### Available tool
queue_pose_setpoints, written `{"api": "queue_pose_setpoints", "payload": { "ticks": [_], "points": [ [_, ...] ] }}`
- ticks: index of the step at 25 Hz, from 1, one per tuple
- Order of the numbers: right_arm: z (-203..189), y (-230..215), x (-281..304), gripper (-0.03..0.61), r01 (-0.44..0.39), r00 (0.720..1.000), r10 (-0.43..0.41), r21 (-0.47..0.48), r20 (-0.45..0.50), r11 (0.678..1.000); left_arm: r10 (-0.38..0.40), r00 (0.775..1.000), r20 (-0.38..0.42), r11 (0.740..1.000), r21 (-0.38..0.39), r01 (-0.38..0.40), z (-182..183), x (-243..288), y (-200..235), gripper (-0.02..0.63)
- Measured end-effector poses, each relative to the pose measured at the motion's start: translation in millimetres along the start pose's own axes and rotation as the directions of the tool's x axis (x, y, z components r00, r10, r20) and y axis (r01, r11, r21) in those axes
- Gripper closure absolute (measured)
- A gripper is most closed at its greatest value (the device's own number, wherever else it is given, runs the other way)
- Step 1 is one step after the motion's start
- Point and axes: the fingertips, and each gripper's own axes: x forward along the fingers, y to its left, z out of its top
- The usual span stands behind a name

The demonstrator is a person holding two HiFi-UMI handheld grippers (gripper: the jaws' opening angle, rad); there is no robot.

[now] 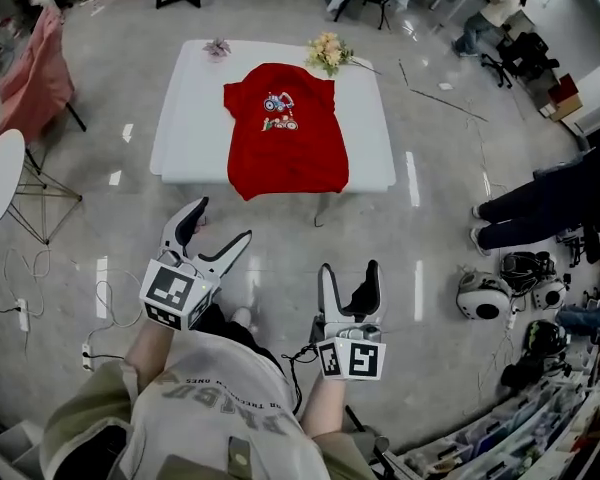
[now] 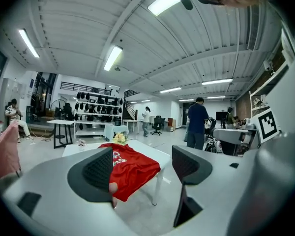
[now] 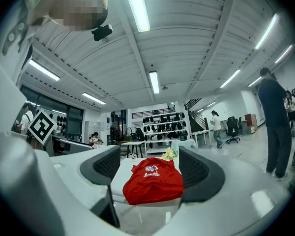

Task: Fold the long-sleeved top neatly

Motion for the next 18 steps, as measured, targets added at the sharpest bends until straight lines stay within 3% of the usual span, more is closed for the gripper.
{"api": "queue_pose_setpoints", "payload": {
  "ticks": [6, 11, 18],
  "points": [
    [-18, -20, 36, 0.216, -0.008, 0.999, 0.009, 0.027, -0.046, 1.0, 0.027, 0.998, -0.05, 1.0, -0.001, -0.027, -8, 36, 20, 0.256],
    [-32, -29, 82, 0.216, 0.002, 0.997, -0.001, 0.014, -0.072, 1.0, 0.005, 0.998, -0.062, 1.0, -0.003, -0.005, -8, 87, 50, 0.256],
    [-18, -50, 178, 0.216, 0.027, 0.998, -0.029, -0.018, -0.061, 0.999, -0.042, 0.998, -0.037, 0.999, 0.011, 0.042, 35, 175, 105, 0.256]
  ]
}}
